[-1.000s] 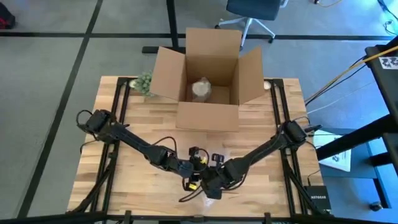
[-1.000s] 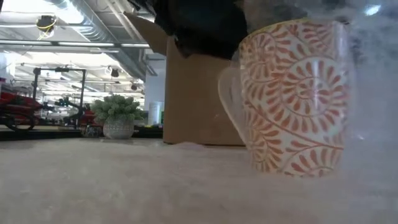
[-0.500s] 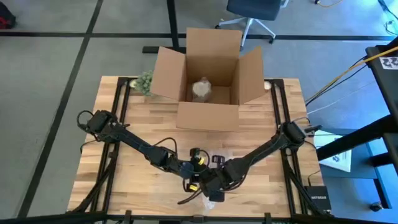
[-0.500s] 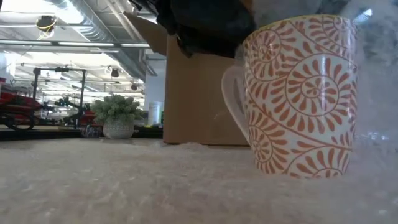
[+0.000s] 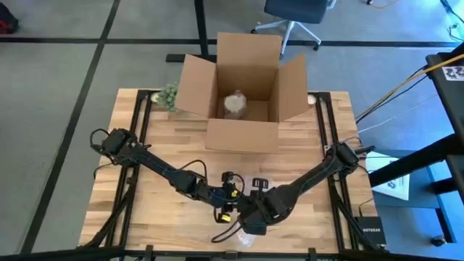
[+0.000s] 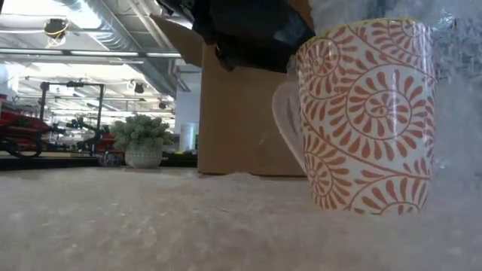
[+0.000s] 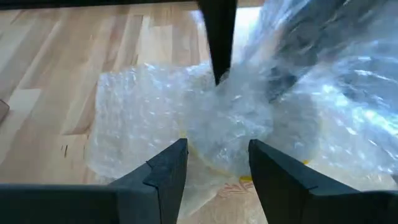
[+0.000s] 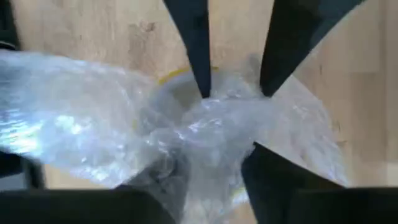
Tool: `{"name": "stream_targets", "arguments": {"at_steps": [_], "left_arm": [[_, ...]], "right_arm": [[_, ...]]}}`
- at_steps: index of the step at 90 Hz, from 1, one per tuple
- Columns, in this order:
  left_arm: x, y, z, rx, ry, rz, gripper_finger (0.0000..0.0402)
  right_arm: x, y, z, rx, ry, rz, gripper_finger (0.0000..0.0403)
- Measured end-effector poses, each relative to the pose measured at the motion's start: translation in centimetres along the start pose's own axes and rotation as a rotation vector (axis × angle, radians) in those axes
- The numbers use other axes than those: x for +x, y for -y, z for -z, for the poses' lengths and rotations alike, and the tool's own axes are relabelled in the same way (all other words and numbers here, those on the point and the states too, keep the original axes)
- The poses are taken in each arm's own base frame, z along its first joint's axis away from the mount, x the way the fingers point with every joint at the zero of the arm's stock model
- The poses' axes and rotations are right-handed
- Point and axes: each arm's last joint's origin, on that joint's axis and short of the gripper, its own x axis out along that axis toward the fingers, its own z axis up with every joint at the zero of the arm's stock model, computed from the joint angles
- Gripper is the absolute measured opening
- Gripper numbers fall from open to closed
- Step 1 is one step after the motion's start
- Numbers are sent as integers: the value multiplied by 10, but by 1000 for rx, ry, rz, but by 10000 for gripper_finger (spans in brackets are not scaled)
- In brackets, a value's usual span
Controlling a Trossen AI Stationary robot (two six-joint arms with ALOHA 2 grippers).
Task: Wrap mug
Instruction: Wrap the orange mug with bubble wrap
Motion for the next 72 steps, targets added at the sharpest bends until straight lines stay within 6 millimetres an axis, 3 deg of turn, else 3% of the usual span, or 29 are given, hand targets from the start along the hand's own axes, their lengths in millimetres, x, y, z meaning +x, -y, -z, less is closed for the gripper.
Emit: {"name": "stream_targets", "arguments": {"at_steps": [23, 34, 46, 58, 72], "left_arm": [[0, 0, 0, 0, 0, 0, 154], [0, 0, 0, 0, 0, 0, 154], [0, 0, 0, 0, 0, 0, 154], [0, 0, 0, 0, 1, 0, 154], [0, 0, 0, 0, 0, 0, 154]], "right_arm": [[-42, 5, 9, -26, -40, 93, 170], [-48, 3, 13, -26, 42, 181, 170], [-51, -9, 2, -26, 186, 87, 169], [-33, -16, 1, -45, 190, 47, 147], [11, -18, 9, -37, 124, 46, 91]]}}
